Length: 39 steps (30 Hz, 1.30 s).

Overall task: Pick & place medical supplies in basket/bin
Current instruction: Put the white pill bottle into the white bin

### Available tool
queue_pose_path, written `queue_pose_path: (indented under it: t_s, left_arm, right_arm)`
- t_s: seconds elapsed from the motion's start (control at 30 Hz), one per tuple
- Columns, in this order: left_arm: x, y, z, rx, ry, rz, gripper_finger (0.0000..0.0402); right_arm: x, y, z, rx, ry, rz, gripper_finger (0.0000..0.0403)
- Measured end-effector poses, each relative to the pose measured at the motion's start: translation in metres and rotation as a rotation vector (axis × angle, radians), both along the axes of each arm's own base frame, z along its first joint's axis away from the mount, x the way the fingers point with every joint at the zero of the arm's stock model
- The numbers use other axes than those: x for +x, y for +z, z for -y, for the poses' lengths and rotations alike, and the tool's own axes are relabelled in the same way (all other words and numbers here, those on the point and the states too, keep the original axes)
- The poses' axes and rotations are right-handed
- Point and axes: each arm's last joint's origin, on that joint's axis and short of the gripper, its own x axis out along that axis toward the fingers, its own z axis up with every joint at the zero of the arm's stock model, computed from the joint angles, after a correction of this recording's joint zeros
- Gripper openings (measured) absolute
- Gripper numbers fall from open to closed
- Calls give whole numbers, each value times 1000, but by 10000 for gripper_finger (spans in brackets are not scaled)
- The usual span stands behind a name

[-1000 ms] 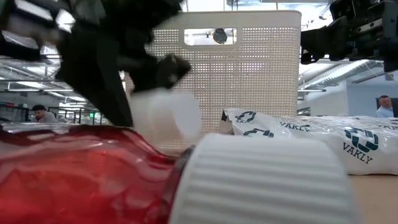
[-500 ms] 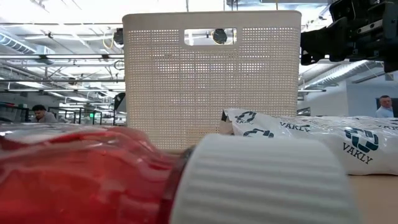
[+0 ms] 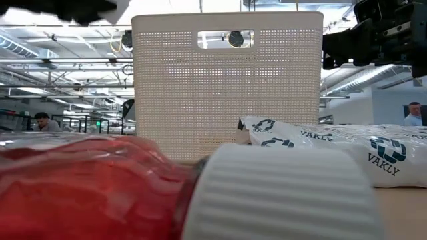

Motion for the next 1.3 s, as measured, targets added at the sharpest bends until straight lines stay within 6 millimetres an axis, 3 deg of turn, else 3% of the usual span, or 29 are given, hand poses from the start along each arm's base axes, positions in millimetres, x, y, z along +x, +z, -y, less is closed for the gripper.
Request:
queue_pose_path:
  t_s: [0.23,0.43,0.6,0.83,0.93,1.07,1.3]
  left_arm:
    - [-6,-49,-14,-104,72,56,187]
    - [-5,-55,-20,-154,48,82,174]
    - [-5,-38,-23,-184,31,216,172]
    - [4,36,-33,-180,101,235,170]
    - [23,66,-39,-146,123,152,170]
    - [63,89,-53,-124,125,-5,177]
    - [151,78,-100,-206,41,-252,171]
  right_arm:
    - [0,0,0,-2,0,1,0]
    - [0,0,0,0,0,0,0]
    - [0,0,0,0,0,0,0]
    - [0,0,0,-3,0,3,0]
    - [0,1,0,-17,-1,18,0]
    - [0,1,0,-19,-1,19,0]
    - [0,1,0,-2,0,15,0]
